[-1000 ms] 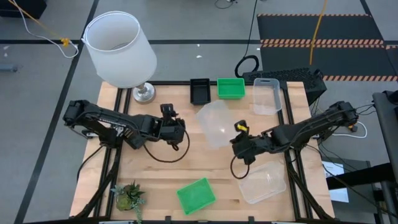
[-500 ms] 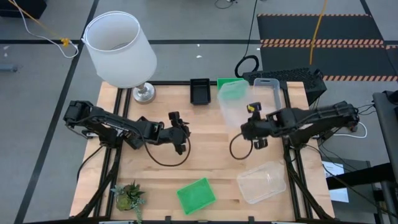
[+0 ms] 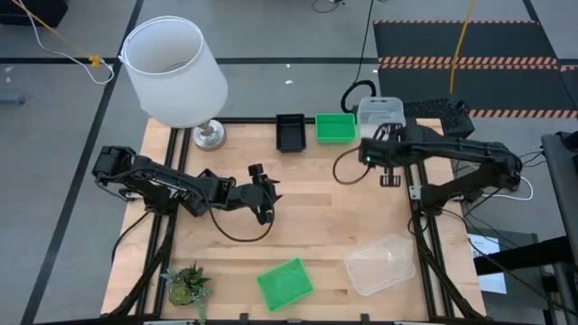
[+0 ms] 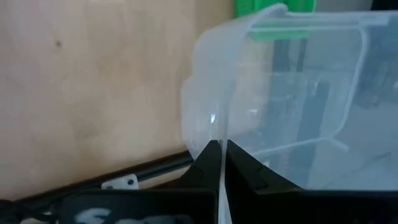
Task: Stack baskets by color
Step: Stack the middle transparent bin on top of the top right transparent bin
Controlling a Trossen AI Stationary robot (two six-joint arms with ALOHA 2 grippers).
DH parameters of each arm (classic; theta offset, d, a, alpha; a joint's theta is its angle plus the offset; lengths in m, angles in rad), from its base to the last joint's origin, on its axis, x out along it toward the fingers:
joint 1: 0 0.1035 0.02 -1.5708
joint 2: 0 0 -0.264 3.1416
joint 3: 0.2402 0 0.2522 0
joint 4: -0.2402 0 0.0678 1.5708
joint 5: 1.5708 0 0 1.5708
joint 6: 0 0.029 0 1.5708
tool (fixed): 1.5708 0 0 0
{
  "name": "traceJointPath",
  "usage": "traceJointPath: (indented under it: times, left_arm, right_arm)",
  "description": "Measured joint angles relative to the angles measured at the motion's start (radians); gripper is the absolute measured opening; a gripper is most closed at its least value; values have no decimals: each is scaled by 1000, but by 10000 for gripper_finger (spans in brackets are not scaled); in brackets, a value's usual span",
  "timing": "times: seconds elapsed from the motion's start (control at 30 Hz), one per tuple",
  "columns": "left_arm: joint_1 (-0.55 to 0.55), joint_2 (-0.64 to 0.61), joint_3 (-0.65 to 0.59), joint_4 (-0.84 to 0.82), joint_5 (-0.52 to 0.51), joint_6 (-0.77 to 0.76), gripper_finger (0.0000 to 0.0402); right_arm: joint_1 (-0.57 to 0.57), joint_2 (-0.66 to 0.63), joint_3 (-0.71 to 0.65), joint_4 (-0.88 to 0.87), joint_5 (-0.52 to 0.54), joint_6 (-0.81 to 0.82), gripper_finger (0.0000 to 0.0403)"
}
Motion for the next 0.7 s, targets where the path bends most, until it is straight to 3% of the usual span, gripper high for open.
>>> traceJointPath:
  times: [0.3, 0.7]
  left_arm:
    - [1, 0, 0, 0, 45, -6, 207]
    - [1, 0, 0, -3, 45, -11, 207]
  right_arm:
    - [-173, 15, 0, -1, 2, -112, 0]
    - [-290, 19, -75, 49, -1, -255, 0]
